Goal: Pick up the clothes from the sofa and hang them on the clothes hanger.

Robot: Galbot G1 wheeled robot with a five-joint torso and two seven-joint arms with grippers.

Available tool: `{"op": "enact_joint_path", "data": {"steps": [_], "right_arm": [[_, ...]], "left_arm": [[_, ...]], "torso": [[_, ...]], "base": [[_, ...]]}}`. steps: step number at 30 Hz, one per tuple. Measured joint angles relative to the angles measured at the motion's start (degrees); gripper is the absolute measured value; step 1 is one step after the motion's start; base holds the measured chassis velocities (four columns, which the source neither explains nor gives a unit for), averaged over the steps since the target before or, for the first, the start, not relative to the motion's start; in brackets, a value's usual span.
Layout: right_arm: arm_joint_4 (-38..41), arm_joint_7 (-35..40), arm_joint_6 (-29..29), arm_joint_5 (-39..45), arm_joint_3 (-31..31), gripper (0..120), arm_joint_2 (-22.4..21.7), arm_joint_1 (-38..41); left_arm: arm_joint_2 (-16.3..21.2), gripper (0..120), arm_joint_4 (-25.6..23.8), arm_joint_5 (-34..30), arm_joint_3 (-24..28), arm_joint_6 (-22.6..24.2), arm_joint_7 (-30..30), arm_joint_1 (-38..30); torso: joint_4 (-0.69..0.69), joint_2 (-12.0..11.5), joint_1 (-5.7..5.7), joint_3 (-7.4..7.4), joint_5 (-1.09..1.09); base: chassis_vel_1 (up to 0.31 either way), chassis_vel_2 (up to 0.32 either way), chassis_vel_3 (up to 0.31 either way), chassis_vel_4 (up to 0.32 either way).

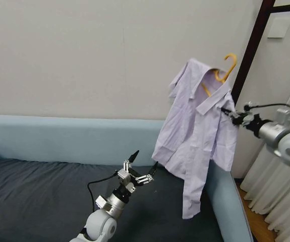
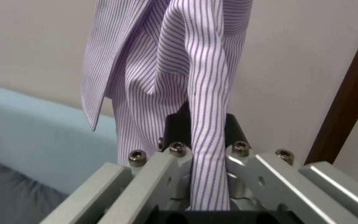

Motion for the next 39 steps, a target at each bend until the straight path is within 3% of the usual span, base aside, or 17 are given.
{"op": "enact_joint_path", "data": {"steps": [3, 7, 13, 16, 21, 26, 31, 34, 35, 39], "right_arm": [[0.64, -3.66, -0.24, 0.63, 0.77, 1, -1.51, -0.13], [-1.41, -6.83, 1.15, -3.42, 0.87, 1, -0.22, -2.38], [-8.34, -8.10, 3.73, -11.05, -0.52, 1, 6.89, -5.20], [-14.18, -7.88, 5.84, -14.18, -5.16, 1, 13.09, -0.91], [-21.84, -3.78, 11.19, -16.97, -12.91, 1, 19.78, 6.81], [-24.43, 4.31, 13.85, -16.88, -18.37, 1, 23.00, 13.22], [-18.78, 7.13, 8.49, -12.80, -25.16, 1, 19.51, 21.53], [-10.67, 0.74, -6.65, -5.56, -28.99, 1, 12.14, 30.79], [-10.67, 0.74, -6.65, -5.56, -28.99, 1, 12.14, 30.79], [-6.27, -7.28, -16.32, -1.63, -31.19, 1, 8.20, 37.72]], "left_arm": [[-0.42, 100, 0.52, 0.20, 0.41, 0.00, 0.07, -0.28], [-0.93, 100, 0.87, 0.32, 0.53, -0.01, 0.09, -0.37], [-1.39, 100, 1.99, 0.53, -0.37, 0.00, -0.12, -0.11], [-1.93, 100, 2.28, 0.90, -1.36, 0.02, -0.77, 0.89], [-2.47, 100, 1.91, 1.71, -2.08, 0.04, -1.68, 2.54], [-2.59, 100, 1.52, 2.14, -1.92, 0.50, -2.40, 2.71], [-2.41, 100, 2.03, 2.21, -0.35, 1.80, -4.20, 0.68], [-2.60, 100, 3.85, 1.65, 2.05, 3.00, -5.16, -2.30], [-2.60, 100, 3.85, 1.65, 2.05, 3.00, -5.16, -2.30], [-3.58, 100, 7.03, 0.18, 5.16, 4.05, -5.12, -6.24]], "torso": [[-0.01, 0.01, 0.00, -0.01, -0.01], [0.03, 0.00, 0.00, 0.00, 0.02], [0.03, 0.00, 0.00, 0.01, 0.03], [0.03, 0.00, 0.00, 0.01, 0.02], [0.07, -0.01, 0.00, 0.02, 0.02], [0.06, -0.01, 0.01, 0.03, 0.00], [0.05, 0.00, 0.01, 0.02, 0.00], [-0.01, 0.00, 0.00, 0.00, 0.00], [-0.01, 0.00, 0.00, 0.00, 0.00], [-0.01, 0.01, -0.01, 0.00, 0.02]], "base": [[0.000, 0.000, 0.000, 0.000], [0.000, 0.000, 0.000, 0.000], [0.000, 0.000, 0.000, 0.000], [0.000, 0.000, 0.000, 0.000], [0.000, 0.000, 0.000, 0.000], [0.000, 0.000, 0.000, 0.000], [0.000, 0.000, 0.000, 0.000], [0.000, 0.000, 0.000, 0.000], [0.000, 0.000, 0.000, 0.000], [0.000, 0.000, 0.000, 0.000]]}}
